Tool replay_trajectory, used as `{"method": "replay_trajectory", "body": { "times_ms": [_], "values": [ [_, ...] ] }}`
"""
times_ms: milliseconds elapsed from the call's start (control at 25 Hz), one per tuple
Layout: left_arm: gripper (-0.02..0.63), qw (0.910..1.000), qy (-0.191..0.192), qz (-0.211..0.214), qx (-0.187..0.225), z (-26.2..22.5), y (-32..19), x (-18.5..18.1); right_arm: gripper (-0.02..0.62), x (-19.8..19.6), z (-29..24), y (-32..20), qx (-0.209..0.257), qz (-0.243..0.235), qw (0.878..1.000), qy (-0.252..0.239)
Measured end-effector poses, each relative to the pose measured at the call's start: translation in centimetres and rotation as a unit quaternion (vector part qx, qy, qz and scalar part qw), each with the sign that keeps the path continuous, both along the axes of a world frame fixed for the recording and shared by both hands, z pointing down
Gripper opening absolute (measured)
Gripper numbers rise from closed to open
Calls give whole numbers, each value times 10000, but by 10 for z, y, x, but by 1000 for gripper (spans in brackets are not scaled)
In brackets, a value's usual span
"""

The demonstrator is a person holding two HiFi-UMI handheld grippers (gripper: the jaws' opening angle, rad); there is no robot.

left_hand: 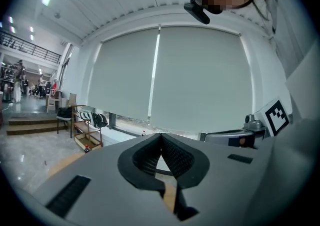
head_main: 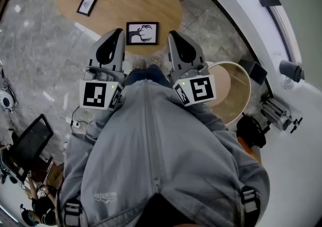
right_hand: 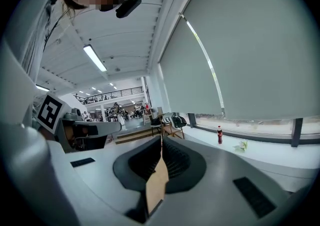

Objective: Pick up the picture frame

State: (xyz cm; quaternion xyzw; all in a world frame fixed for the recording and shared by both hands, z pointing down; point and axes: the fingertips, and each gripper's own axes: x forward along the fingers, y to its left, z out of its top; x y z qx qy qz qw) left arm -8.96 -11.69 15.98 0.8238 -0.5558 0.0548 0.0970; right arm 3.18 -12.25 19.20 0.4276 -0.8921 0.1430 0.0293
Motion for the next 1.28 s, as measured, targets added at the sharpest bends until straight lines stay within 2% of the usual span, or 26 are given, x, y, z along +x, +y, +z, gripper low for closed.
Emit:
{"method": "replay_trajectory", "body": {
  "times_ms": [200, 400, 640, 1040, 1280],
  "values": [
    [18, 9999, -31, -98, -121, 21, -5, 9, 32, 10, 29, -12, -150, -149, 9997, 92],
    [18, 9993, 73, 77, -360, 49, -13, 11, 32, 3, 47, -26, -238, -188, 9993, 207],
    [18, 9985, 191, 265, -431, 87, -38, 11, 32, -9, 73, -50, -182, -276, 9986, 421],
    [18, 9985, 69, 482, -252, 158, -70, -10, 32, -32, 144, -77, -73, -218, 9978, 625],
    [18, 9975, -17, 692, -121, 214, -78, -10, 32, -36, 192, -84, 41, -217, 9969, 756]
  ]
}}
